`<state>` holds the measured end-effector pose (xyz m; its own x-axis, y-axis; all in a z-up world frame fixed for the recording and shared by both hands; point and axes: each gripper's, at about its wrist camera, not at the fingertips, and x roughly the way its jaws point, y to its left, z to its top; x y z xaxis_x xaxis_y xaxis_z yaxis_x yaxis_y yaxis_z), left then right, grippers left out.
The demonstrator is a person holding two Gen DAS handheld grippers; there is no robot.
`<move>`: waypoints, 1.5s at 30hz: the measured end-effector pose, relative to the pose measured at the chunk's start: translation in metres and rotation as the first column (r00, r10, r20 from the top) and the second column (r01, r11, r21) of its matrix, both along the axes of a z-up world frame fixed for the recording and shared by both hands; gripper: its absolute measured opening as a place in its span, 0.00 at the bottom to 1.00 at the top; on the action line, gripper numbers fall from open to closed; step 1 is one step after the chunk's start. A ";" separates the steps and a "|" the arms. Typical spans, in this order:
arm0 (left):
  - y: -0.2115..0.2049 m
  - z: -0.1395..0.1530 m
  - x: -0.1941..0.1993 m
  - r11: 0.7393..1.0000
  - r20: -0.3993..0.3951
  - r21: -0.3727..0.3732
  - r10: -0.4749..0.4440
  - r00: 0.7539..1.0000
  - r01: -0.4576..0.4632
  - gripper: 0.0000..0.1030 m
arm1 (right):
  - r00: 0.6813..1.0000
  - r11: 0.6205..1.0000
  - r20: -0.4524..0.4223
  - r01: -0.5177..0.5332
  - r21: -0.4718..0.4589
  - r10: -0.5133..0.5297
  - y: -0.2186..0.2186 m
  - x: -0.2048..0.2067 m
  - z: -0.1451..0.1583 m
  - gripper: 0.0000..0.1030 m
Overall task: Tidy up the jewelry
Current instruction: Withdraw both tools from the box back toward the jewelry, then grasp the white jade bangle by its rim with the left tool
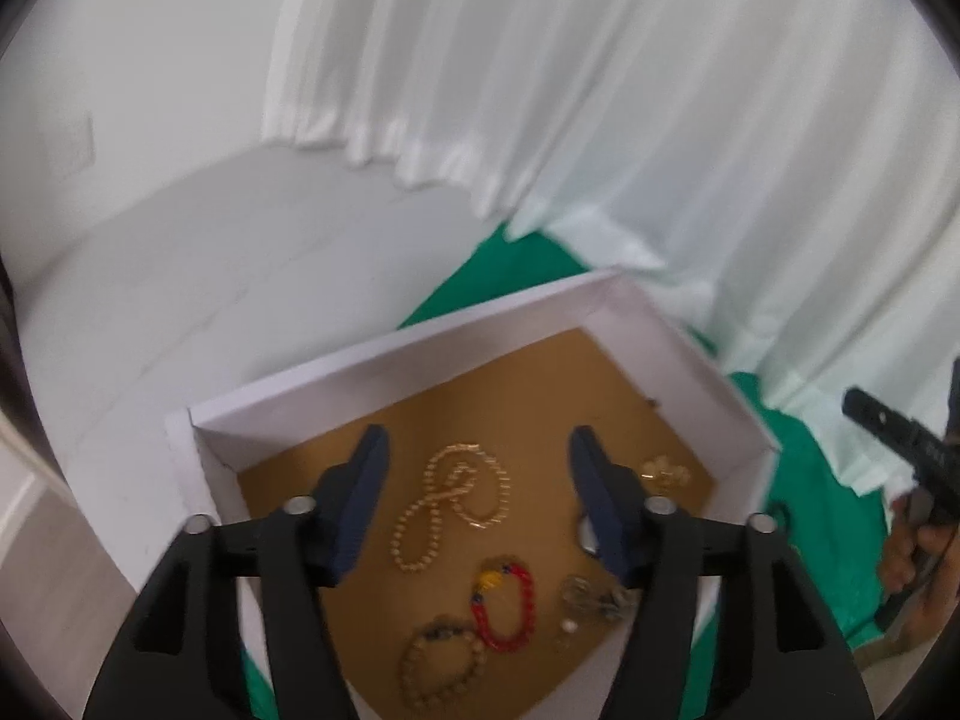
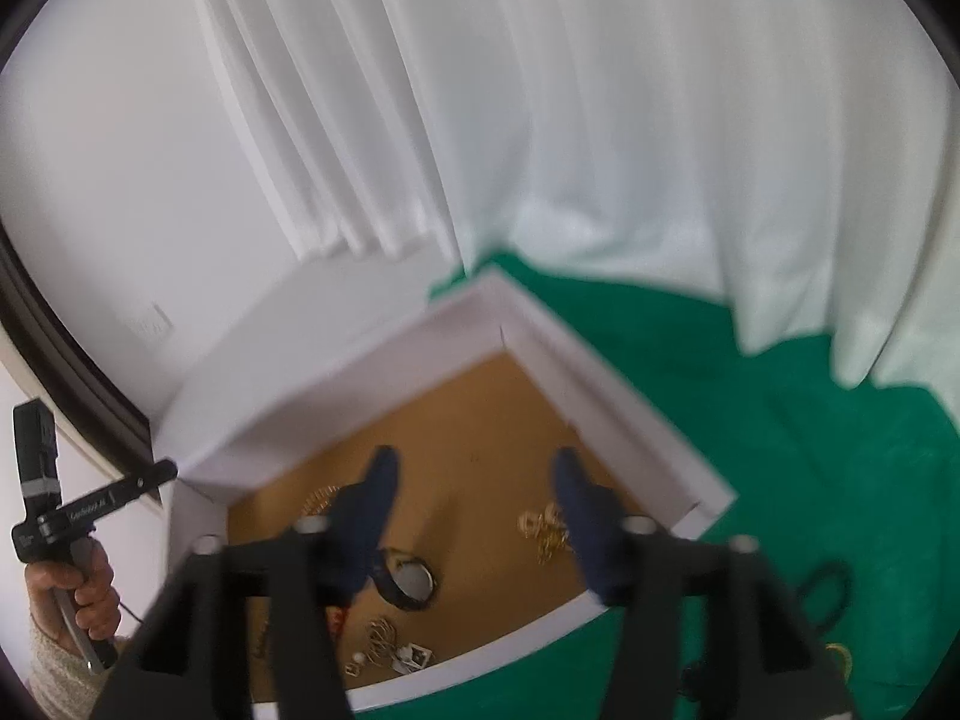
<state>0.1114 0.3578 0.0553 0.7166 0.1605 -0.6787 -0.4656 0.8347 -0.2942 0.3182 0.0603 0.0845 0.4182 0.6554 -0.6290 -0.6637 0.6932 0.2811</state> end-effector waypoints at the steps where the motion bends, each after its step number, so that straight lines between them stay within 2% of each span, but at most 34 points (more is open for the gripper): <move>1: -0.011 0.006 -0.006 1.000 0.015 0.016 -0.017 1.000 0.016 0.74 | 0.999 1.000 0.030 0.010 0.006 -0.011 -0.010 -0.009 0.009 0.62; 3: -0.041 0.015 -0.018 0.996 0.037 0.053 -0.071 0.997 0.069 0.80 | 0.996 1.000 0.081 0.024 0.005 -0.024 -0.029 -0.024 0.021 0.72; 6: -0.092 0.014 -0.033 0.983 0.040 0.096 -0.162 0.986 0.158 0.87 | 0.986 0.999 0.165 0.042 -0.032 -0.036 -0.061 -0.047 0.020 0.77; 10: -0.170 -0.021 -0.043 0.949 -0.001 0.117 -0.296 0.955 0.294 0.90 | 0.971 0.981 0.226 0.111 -0.158 -0.074 -0.113 -0.075 -0.025 0.77; 12: -0.205 -0.047 -0.042 0.930 -0.038 0.100 -0.352 0.935 0.354 0.90 | 0.971 0.967 0.217 0.146 -0.208 -0.100 -0.141 -0.089 -0.056 0.77; 16: -0.259 -0.107 -0.032 0.901 -0.121 0.012 -0.430 0.895 0.434 0.90 | 0.971 0.935 0.157 0.220 -0.277 -0.182 -0.199 -0.126 -0.126 0.77; 18: -0.285 -0.132 -0.024 0.885 -0.152 0.015 -0.459 0.875 0.466 0.90 | 0.962 0.921 0.112 0.271 -0.279 -0.249 -0.228 -0.144 -0.155 0.77; 21: -0.317 -0.154 -0.016 0.862 -0.185 0.043 -0.491 0.852 0.506 0.90 | 0.938 0.904 0.061 0.346 -0.251 -0.341 -0.262 -0.159 -0.180 0.77; 25: -0.344 -0.175 -0.005 0.838 -0.233 0.052 -0.519 0.822 0.544 0.90 | 0.899 0.865 0.066 0.435 -0.252 -0.433 -0.296 -0.170 -0.199 0.77; 29: -0.358 -0.183 -0.005 0.824 -0.269 0.113 -0.513 0.815 0.556 0.92 | 0.884 0.844 0.057 0.460 -0.276 -0.464 -0.312 -0.166 -0.214 0.77; 32: -0.361 -0.186 -0.005 0.825 -0.285 0.124 -0.502 0.816 0.551 0.95 | 0.866 0.833 0.022 0.486 -0.265 -0.499 -0.318 -0.161 -0.222 0.77; 38: -0.366 -0.188 -0.007 0.829 -0.298 0.145 -0.484 0.823 0.540 0.99 | 0.863 0.821 0.058 0.496 -0.283 -0.501 -0.317 -0.167 -0.224 0.77; 43: -0.366 -0.188 -0.005 0.833 -0.314 0.130 -0.480 0.819 0.538 0.99 | 0.862 0.812 0.082 0.501 -0.300 -0.501 -0.313 -0.168 -0.226 0.78; 45: -0.365 -0.183 -0.001 0.836 -0.323 0.097 -0.486 0.812 0.540 0.98 | 0.859 0.811 0.084 0.505 -0.296 -0.504 -0.313 -0.169 -0.227 0.78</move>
<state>0.1107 -0.0073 -0.1278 0.5167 -0.0426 -0.8551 0.0069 0.9989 -0.0456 0.1495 -0.2524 -0.1422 0.6390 0.1342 -0.7574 -0.1976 0.9803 0.0070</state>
